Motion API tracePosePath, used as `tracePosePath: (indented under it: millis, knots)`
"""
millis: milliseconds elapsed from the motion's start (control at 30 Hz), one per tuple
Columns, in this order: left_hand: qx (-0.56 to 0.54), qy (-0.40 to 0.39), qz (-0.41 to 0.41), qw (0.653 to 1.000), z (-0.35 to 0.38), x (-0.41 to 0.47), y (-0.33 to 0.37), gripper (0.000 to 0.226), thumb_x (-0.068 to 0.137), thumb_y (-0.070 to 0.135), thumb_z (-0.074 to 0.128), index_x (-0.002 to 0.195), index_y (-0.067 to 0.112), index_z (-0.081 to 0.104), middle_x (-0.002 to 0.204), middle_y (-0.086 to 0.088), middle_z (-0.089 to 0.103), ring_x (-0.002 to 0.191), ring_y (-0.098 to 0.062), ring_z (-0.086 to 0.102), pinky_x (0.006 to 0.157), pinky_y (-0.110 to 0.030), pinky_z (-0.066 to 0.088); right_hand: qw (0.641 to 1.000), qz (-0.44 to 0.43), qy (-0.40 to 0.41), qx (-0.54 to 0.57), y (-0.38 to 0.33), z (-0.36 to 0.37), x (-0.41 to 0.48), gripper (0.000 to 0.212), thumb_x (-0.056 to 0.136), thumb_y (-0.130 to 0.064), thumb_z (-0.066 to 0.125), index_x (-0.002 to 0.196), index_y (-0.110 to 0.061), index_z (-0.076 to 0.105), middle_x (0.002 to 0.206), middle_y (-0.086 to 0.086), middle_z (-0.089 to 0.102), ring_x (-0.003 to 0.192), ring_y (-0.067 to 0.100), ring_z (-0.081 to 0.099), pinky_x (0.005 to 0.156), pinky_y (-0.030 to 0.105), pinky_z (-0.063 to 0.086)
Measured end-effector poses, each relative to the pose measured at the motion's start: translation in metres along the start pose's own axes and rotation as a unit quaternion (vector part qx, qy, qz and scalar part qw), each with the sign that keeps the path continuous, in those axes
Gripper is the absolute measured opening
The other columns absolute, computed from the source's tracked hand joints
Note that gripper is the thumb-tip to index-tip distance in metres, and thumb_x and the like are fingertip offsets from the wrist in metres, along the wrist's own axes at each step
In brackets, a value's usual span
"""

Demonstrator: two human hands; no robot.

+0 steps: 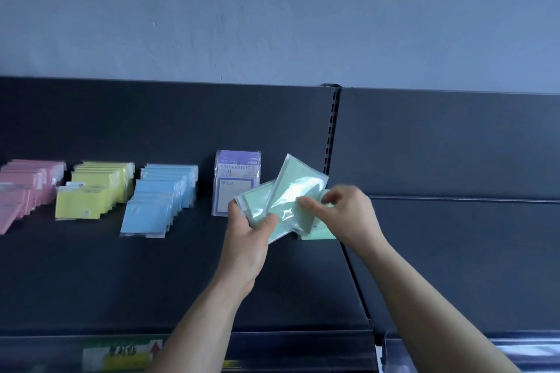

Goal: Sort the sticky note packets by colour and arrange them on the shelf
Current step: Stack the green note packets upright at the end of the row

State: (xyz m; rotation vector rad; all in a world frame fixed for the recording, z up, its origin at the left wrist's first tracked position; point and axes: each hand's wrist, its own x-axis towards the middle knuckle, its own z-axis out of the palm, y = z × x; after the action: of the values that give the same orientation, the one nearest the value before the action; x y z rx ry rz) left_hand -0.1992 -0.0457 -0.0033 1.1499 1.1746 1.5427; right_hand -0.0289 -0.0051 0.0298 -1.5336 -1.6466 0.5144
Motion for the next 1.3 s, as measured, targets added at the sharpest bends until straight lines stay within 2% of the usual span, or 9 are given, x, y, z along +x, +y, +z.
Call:
tracePosePath:
  millis: [133,267,367,567,700,933,1100,1200,1300]
  knots:
    - [-0.005,-0.033,0.005,0.999,-0.015,0.002,0.004,0.027,0.089,0.014,0.063,0.111,0.027,0.053,0.109,0.005,0.07,0.104,-0.017,0.065,0.094,-0.036,0.049,0.997,-0.035,-0.04,0.056,-0.007,-0.007,0.005,0.071,0.075,-0.044,0.075,0.135,-0.034,0.039,0.117,-0.016,0.051,0.099,0.006,0.056,0.084,0.025,0.046]
    - [0.005,-0.009,0.007,1.0,-0.021,0.005,0.004,0.014,0.096,0.018,0.056,0.108,0.025,0.052,0.105,0.008,0.069,0.1,-0.011,0.065,0.089,-0.03,0.048,0.996,-0.038,-0.046,0.061,-0.009,0.003,0.003,0.026,0.077,-0.039,0.076,0.096,-0.024,0.066,0.084,-0.009,0.07,0.079,0.014,0.066,0.069,0.03,0.054]
    - [0.007,-0.011,0.002,1.0,-0.023,0.006,0.005,0.016,0.095,0.022,0.059,0.108,0.026,0.05,0.108,0.007,0.067,0.101,-0.011,0.064,0.091,-0.032,0.049,0.998,-0.016,-0.031,0.053,-0.009,0.013,-0.001,0.032,0.074,-0.047,0.076,0.081,-0.018,0.066,0.077,-0.002,0.071,0.07,0.018,0.068,0.063,0.04,0.059]
    - [0.02,-0.002,-0.032,0.999,-0.033,0.009,-0.002,0.016,0.094,0.02,0.06,0.106,0.027,0.052,0.11,0.003,0.068,0.101,-0.016,0.065,0.091,-0.043,0.052,0.999,-0.016,-0.038,0.004,-0.016,0.018,-0.007,0.034,0.076,-0.045,0.076,0.069,-0.013,0.066,0.067,-0.001,0.067,0.056,0.013,0.057,0.051,0.028,0.049]
    - [0.044,0.01,-0.053,0.998,-0.043,0.013,-0.004,0.01,0.096,0.025,0.056,0.106,0.026,0.053,0.109,0.006,0.068,0.104,-0.016,0.064,0.099,-0.049,0.048,0.999,-0.028,0.033,0.001,-0.008,0.016,0.002,0.023,0.081,-0.039,0.071,0.097,-0.023,0.068,0.087,-0.009,0.065,0.073,0.005,0.058,0.067,0.02,0.044]
    - [0.086,0.031,-0.07,0.993,-0.057,0.019,-0.006,0.01,0.097,0.026,0.052,0.105,0.022,0.049,0.11,0.002,0.064,0.104,-0.018,0.061,0.098,-0.048,0.047,0.995,0.069,-0.047,-0.058,0.02,0.017,0.028,0.074,0.087,-0.045,0.063,0.148,-0.016,0.031,0.149,0.002,0.034,0.131,0.019,0.041,0.098,0.029,0.039]
    - [0.071,0.08,-0.058,0.993,-0.059,0.024,-0.005,0.008,0.097,0.022,0.05,0.105,0.02,0.049,0.107,0.001,0.062,0.1,-0.018,0.06,0.091,-0.04,0.047,0.983,0.158,-0.092,0.022,0.035,0.016,0.045,0.115,0.059,-0.058,0.079,0.15,-0.019,0.021,0.143,-0.001,0.043,0.124,0.021,0.05,0.098,0.041,0.047]
    - [0.055,0.099,-0.059,0.992,-0.061,0.028,-0.007,0.01,0.096,0.022,0.051,0.107,0.022,0.05,0.109,0.001,0.063,0.104,-0.021,0.061,0.096,-0.046,0.048,0.98,0.147,-0.11,0.079,0.04,0.014,0.046,0.084,0.062,-0.043,0.086,0.132,-0.015,0.05,0.112,-0.003,0.066,0.095,0.016,0.067,0.084,0.038,0.056]
    - [0.036,0.119,-0.058,0.991,-0.059,0.031,-0.009,0.013,0.095,0.02,0.051,0.108,0.021,0.051,0.11,-0.001,0.064,0.105,-0.023,0.062,0.098,-0.049,0.047,0.972,0.139,-0.139,0.125,0.046,0.01,0.044,0.086,0.054,-0.039,0.091,0.127,-0.017,0.051,0.106,-0.003,0.068,0.09,0.014,0.069,0.084,0.036,0.056]
